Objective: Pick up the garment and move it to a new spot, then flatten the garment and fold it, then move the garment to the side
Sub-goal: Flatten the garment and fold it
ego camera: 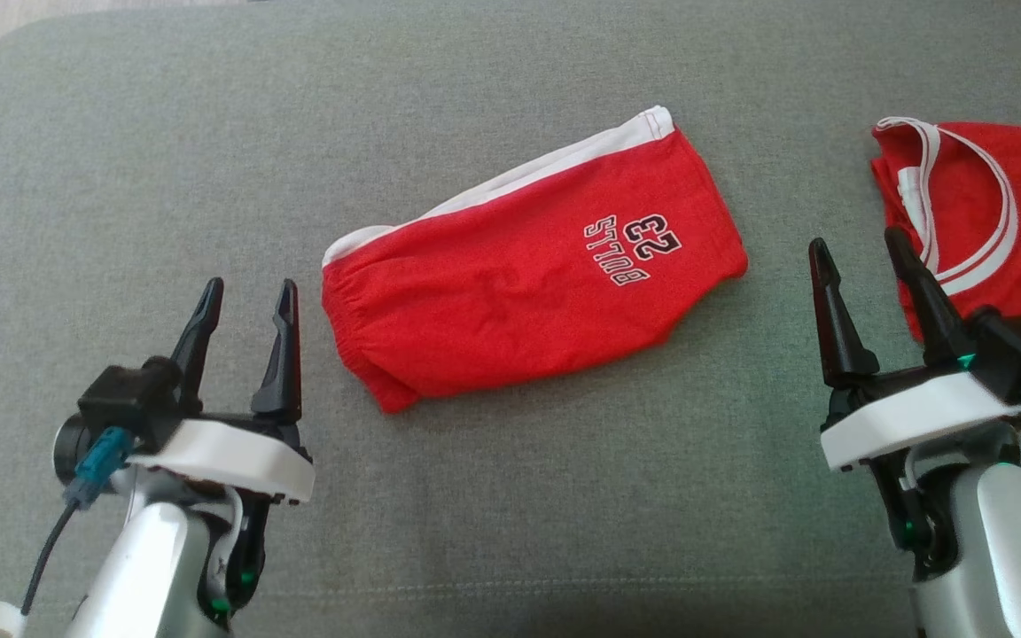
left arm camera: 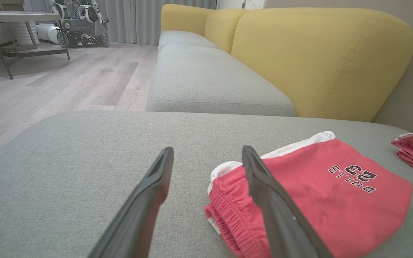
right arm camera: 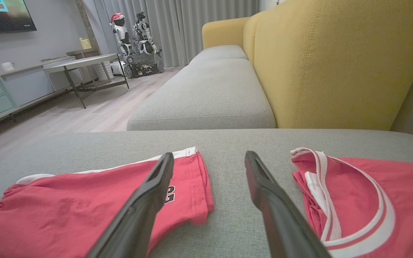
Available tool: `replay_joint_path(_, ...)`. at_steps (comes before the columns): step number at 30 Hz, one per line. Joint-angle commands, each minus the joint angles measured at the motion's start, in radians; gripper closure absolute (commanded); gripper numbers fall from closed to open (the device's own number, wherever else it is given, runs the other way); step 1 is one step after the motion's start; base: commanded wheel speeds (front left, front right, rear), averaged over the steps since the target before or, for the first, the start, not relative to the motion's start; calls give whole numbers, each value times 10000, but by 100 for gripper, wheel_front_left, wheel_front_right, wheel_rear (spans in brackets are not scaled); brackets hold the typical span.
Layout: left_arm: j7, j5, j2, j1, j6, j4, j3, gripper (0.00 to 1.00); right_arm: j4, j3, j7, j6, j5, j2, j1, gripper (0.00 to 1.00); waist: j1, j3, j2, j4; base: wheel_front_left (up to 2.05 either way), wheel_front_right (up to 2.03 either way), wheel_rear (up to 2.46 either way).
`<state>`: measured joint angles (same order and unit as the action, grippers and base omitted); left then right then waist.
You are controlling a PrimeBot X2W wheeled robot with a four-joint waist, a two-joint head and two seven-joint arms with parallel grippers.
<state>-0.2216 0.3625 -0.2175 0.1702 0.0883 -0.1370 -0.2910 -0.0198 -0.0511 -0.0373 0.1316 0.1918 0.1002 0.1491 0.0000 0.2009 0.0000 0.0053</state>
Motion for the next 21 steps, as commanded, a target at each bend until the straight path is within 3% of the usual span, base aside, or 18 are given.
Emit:
replay_joint_path(1,21,-12,-258,234,47,262,305,0,439,-146,-2,-9,-84,-48,-10,0,0,-14,0,4,0,0,0)
replay_joint_path(13,34,100,-241,328,74,361,229,0,314,-71,-106,-9,169,56,232,0,0,110,0,212,0,0,0)
replay_joint_path(21,-33,91,-165,757,20,482,147,0,-1003,-280,-254,-9,297,593,2008,0,0,721,0,698,0,0,0)
